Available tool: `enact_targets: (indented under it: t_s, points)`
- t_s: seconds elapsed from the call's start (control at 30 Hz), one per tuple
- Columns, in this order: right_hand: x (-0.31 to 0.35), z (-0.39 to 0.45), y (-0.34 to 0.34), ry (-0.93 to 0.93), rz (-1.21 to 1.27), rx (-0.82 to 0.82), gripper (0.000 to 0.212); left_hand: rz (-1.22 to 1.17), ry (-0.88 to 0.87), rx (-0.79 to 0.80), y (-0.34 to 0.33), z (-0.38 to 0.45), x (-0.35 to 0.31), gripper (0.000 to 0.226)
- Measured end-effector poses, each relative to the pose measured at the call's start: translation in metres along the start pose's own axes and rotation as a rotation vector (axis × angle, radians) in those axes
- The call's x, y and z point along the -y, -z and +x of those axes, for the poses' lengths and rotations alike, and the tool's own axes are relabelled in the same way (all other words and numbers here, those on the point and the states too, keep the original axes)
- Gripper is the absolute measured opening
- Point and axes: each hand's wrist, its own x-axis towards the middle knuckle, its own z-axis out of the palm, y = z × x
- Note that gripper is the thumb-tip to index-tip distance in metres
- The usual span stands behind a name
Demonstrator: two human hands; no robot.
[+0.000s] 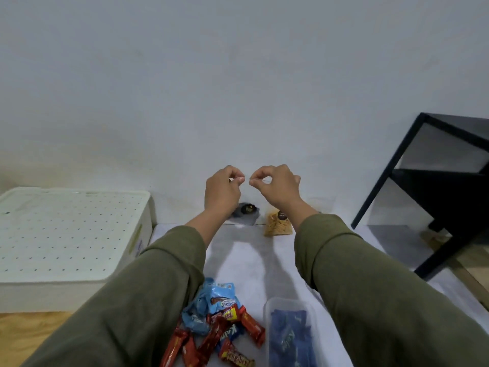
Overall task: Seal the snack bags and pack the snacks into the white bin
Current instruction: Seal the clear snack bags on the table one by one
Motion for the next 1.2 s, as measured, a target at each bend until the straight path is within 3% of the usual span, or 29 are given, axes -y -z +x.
enact_targets:
  t_s: [0.47, 0.67, 0.97, 1.2]
  points:
    - [-0.018, 0.009, -0.008, 0.06, 0.018, 0.073, 0.009, 0.208, 0.012, 0.016, -0.016, 0.005, -0.001, 0.018]
    - [-0.011, 0.015, -0.006, 0.019, 0.011, 0.029, 0.012, 0.137, -0.063, 0.069, -0.007, 0.013, 0.0, 0.015]
    - [-0.008, 0.011, -0.013, -0.028, 0.039, 0.052, 0.008, 0.127, 0.0, 0.052, -0.007, 0.019, 0.007, 0.02]
    - [-0.003, 0.018, -0.01, -0.036, -0.093, 0.041, 0.011, 0.089, -0.146, 0.148, -0.003, 0.022, 0.013, 0.012]
